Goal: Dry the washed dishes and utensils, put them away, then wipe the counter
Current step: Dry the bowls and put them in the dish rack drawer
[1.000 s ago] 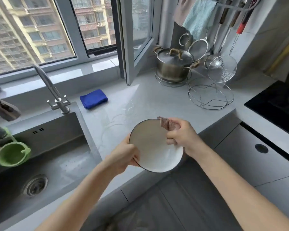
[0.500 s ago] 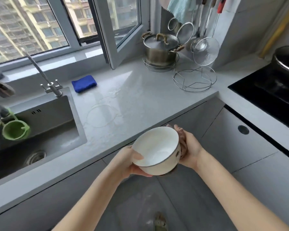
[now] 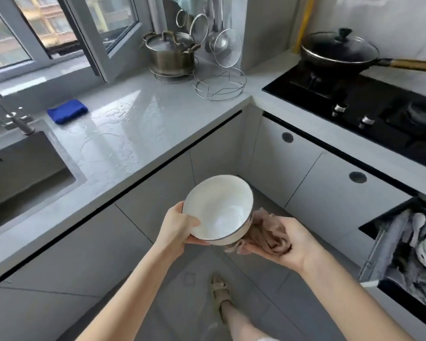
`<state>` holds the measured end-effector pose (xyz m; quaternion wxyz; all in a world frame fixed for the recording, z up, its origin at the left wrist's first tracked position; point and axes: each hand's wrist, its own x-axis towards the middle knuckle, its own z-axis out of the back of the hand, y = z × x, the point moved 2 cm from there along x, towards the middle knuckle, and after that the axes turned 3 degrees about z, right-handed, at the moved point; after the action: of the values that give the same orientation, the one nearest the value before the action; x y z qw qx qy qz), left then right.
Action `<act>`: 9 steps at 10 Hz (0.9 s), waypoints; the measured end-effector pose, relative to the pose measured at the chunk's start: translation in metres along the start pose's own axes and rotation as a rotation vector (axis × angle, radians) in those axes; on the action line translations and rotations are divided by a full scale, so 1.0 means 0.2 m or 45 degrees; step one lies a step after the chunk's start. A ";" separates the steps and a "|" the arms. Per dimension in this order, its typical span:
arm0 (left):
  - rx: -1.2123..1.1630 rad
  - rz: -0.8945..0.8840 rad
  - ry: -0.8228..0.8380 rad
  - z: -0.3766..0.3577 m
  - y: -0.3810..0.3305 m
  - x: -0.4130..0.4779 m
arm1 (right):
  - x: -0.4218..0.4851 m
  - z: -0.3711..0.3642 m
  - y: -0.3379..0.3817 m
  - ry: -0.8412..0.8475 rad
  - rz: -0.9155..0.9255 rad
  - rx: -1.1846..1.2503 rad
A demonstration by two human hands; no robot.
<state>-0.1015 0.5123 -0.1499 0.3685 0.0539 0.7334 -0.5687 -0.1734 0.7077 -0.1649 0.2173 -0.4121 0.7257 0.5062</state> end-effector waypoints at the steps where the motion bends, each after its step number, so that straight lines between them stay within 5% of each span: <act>1: 0.320 -0.017 0.060 -0.17 0.04 -0.07 | -0.27 0.17 0.08 -0.212 0.708 -0.145; 2: 0.711 -0.059 0.173 -0.42 0.09 -0.13 | -0.44 0.18 0.10 -0.266 1.228 -1.642; 3: 0.908 -0.125 0.253 -0.64 0.10 -0.15 | -0.36 0.27 0.03 -0.015 0.821 -2.637; 4: 1.031 -0.084 0.327 -0.82 0.08 -0.11 | -0.43 0.45 0.06 0.164 0.467 -2.197; 5: 1.084 0.044 0.415 -1.04 0.10 -0.10 | -0.54 0.67 0.13 0.145 0.557 -1.830; 6: 0.999 0.093 0.511 -1.31 0.16 -0.09 | -0.69 0.91 0.26 -0.107 0.914 -1.533; 7: 0.898 0.147 0.525 -1.59 0.22 -0.03 | -0.91 1.21 0.42 -0.585 1.305 -0.928; 8: 0.676 0.244 0.496 -1.87 0.31 0.05 | -1.03 1.58 0.53 -1.006 1.460 -0.471; 9: 0.414 0.439 0.561 -2.23 0.46 0.05 | -0.78 1.89 0.55 -1.028 1.159 -0.233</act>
<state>-0.2762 0.9309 -0.1935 0.2782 0.3573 0.6752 -0.5823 -0.2131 1.1291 -0.1375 0.2007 0.1463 0.6430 0.7244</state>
